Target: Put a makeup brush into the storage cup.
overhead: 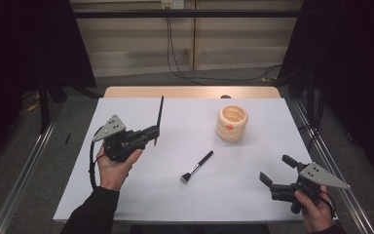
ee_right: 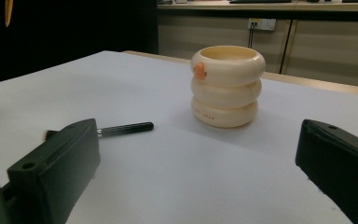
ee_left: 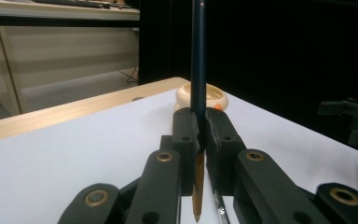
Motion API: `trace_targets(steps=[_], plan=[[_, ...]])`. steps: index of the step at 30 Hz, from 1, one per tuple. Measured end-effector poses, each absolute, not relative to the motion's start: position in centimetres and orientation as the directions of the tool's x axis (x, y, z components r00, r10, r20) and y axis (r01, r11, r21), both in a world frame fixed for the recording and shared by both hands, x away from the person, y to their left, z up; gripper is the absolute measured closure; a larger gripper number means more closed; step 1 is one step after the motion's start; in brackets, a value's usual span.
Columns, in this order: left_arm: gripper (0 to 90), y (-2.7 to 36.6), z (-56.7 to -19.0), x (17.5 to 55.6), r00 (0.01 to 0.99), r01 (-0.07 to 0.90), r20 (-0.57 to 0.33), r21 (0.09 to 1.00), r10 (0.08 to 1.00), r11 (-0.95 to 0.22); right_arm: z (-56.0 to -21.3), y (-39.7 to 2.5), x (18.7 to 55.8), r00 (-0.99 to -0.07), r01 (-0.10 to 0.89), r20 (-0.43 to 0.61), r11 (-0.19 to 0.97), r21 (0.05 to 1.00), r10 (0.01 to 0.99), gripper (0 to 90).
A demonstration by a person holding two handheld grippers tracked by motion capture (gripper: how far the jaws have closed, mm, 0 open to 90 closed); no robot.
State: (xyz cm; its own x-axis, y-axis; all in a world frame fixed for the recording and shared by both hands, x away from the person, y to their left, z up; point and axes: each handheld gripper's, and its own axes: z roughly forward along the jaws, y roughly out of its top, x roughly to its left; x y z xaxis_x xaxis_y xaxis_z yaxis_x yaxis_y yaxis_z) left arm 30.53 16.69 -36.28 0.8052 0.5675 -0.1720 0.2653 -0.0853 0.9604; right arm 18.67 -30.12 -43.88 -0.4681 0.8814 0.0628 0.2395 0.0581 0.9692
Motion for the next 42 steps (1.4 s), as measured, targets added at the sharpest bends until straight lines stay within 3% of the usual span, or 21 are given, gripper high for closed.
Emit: trace_targets(steps=[39,42], plan=[[83.4,8.2,-35.1,29.4,0.912,0.23,-0.134,0.95,0.388,-0.211,-43.9,-30.1,18.7,-0.483,0.237,0.057,0.068,0.969,0.874,0.0],[83.4,7.7,-35.2,29.3,0.926,0.237,-0.154,0.948,0.344,-0.213,-43.9,-30.1,18.7,-0.475,0.236,0.062,0.059,0.97,0.878,0.0]])
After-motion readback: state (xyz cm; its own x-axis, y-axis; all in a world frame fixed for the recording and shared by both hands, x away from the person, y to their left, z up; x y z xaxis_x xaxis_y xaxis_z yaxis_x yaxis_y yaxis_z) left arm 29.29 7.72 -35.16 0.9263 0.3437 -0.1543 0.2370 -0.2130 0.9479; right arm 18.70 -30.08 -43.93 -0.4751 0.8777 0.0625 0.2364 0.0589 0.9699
